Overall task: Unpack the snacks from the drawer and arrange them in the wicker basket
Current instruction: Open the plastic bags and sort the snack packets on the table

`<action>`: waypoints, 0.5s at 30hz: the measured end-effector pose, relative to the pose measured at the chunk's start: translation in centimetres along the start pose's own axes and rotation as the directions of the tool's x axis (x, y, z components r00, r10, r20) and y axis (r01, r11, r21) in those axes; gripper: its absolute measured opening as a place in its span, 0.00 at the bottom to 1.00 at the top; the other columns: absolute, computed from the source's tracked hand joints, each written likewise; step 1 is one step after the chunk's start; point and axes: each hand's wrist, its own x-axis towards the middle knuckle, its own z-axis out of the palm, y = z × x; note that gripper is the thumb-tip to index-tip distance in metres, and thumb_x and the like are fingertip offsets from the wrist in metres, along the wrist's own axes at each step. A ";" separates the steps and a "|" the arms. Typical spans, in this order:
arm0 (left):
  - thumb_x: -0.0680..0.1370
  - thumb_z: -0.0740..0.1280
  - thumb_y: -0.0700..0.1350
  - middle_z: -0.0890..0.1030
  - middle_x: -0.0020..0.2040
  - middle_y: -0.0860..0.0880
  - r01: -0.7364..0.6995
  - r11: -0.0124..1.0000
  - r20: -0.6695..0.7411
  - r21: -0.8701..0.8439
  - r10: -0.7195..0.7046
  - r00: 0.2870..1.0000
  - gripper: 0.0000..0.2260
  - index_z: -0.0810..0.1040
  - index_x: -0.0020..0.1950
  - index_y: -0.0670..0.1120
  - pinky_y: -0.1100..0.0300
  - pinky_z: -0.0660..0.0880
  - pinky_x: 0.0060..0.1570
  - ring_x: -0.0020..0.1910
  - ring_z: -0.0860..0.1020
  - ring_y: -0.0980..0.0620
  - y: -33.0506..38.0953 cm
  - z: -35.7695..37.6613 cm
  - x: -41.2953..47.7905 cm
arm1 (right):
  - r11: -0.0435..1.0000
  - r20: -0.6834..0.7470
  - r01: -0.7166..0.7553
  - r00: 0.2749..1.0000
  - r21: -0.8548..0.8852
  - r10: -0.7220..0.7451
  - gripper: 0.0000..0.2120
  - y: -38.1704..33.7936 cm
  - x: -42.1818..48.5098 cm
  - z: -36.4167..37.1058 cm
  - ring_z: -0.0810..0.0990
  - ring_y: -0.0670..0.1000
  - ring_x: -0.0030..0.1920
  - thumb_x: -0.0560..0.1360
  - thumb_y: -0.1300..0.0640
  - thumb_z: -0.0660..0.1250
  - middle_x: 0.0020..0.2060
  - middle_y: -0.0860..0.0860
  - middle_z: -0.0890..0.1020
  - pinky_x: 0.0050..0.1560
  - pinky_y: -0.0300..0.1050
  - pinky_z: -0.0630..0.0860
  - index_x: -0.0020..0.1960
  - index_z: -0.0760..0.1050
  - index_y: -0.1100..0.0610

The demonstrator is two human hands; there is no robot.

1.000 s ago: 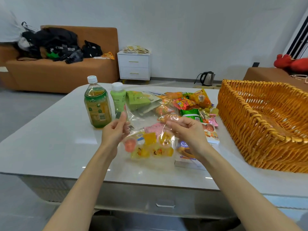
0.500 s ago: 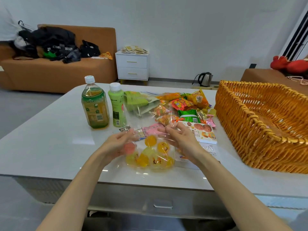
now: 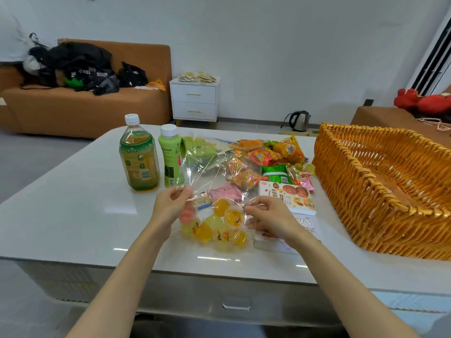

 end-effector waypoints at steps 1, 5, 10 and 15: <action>0.79 0.67 0.46 0.80 0.52 0.45 -0.040 0.998 -0.025 0.052 0.042 0.999 0.15 0.76 0.63 0.40 0.68 0.73 0.30 0.40 0.79 0.55 0.1 -0.1 0.1 | 0.999 0.002 0.019 1.000 -0.044 -0.019 0.03 0.1 0.1 -0.2 0.82 0.50 0.35 0.76 0.62 0.69 0.42 0.58 0.84 0.39 0.46 0.82 0.48 0.80 0.61; 0.78 0.67 0.47 0.71 0.67 0.46 -0.150 0.961 0.012 0.231 0.151 0.988 0.27 0.62 0.75 0.46 0.60 0.75 0.53 0.57 0.75 0.56 0.1 0.1 -0.2 | 0.986 0.001 0.043 0.999 -0.164 -0.043 0.06 -0.2 0.0 -1.9 0.80 0.46 0.33 0.76 0.59 0.69 0.41 0.54 0.85 0.32 0.40 0.79 0.50 0.82 0.60; 0.79 0.65 0.46 0.64 0.74 0.49 -0.407 0.771 0.091 0.490 0.420 0.903 0.25 0.62 0.76 0.51 0.59 0.59 0.67 0.73 0.61 0.52 0.6 1.9 -0.7 | 0.845 -0.325 0.077 0.902 -0.529 -0.285 0.07 0.5 1.8 -6.6 0.79 0.42 0.43 0.77 0.55 0.68 0.46 0.46 0.83 0.45 0.41 0.78 0.53 0.82 0.54; 0.80 0.63 0.47 0.70 0.69 0.51 -0.579 0.618 0.331 0.531 0.478 0.814 0.18 0.71 0.71 0.52 0.58 0.61 0.68 0.70 0.65 0.51 1.1 5.9 -1.0 | 0.802 -0.449 -0.011 0.833 -0.597 -0.323 0.13 1.5 4.4 -10.0 0.77 0.51 0.59 0.78 0.57 0.65 0.62 0.52 0.78 0.54 0.45 0.76 0.62 0.77 0.54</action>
